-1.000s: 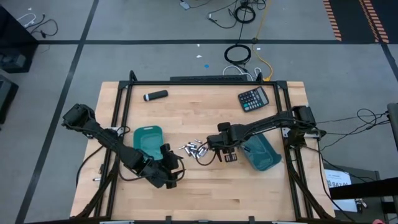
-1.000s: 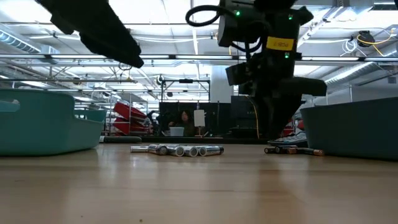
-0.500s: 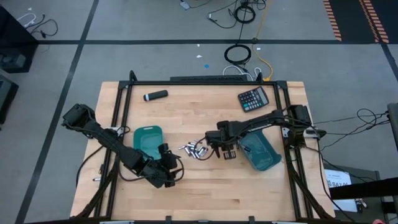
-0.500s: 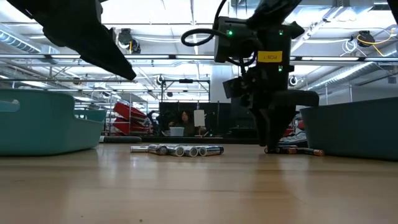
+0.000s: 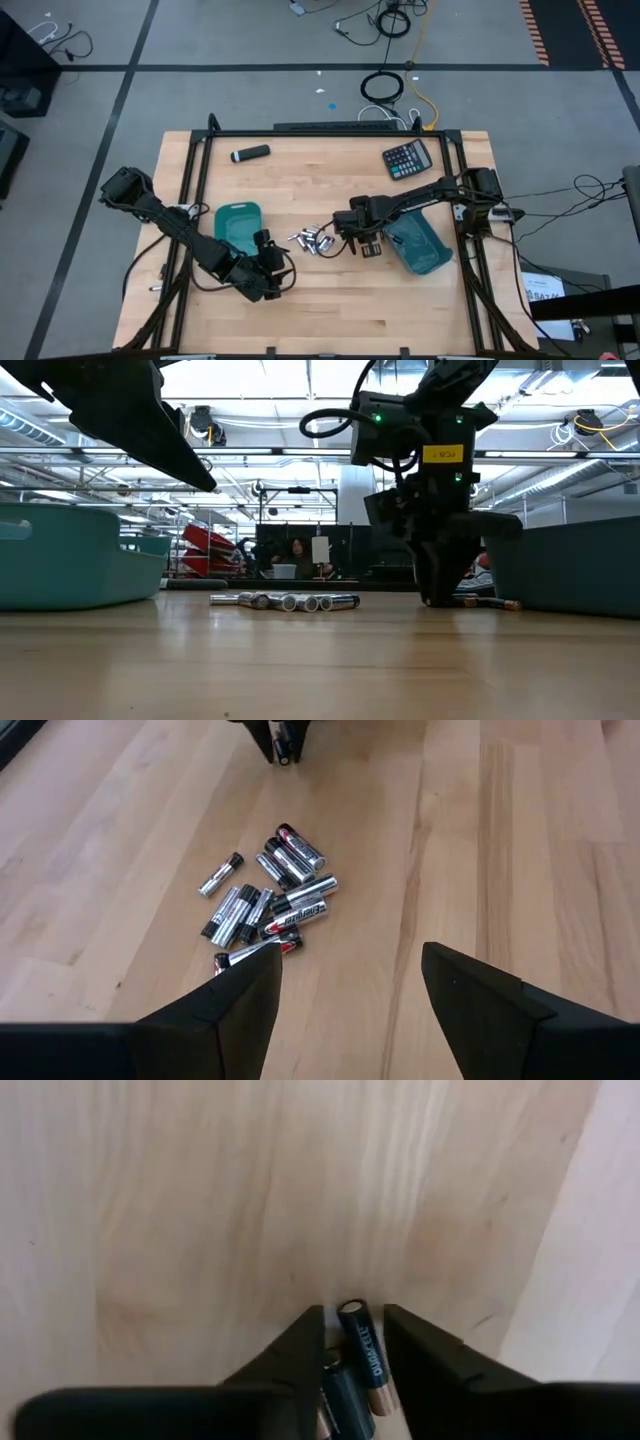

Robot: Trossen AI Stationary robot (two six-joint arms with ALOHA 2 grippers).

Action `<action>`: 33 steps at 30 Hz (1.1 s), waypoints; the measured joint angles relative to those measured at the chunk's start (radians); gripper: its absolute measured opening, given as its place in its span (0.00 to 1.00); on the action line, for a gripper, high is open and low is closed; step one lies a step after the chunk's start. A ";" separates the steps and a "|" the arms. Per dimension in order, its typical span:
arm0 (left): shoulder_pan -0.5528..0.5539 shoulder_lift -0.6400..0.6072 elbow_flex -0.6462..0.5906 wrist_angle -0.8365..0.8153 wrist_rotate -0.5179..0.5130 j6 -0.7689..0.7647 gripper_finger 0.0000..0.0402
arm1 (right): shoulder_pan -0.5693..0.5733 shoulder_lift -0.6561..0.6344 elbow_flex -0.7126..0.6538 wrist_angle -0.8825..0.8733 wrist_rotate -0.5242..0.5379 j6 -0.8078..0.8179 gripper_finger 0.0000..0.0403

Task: Sort batteries
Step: Put the black battery into the blue bin

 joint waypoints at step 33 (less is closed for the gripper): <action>0.002 0.000 0.000 0.016 0.029 -0.056 0.63 | 0.191 -0.460 -0.038 -0.492 0.143 0.749 0.03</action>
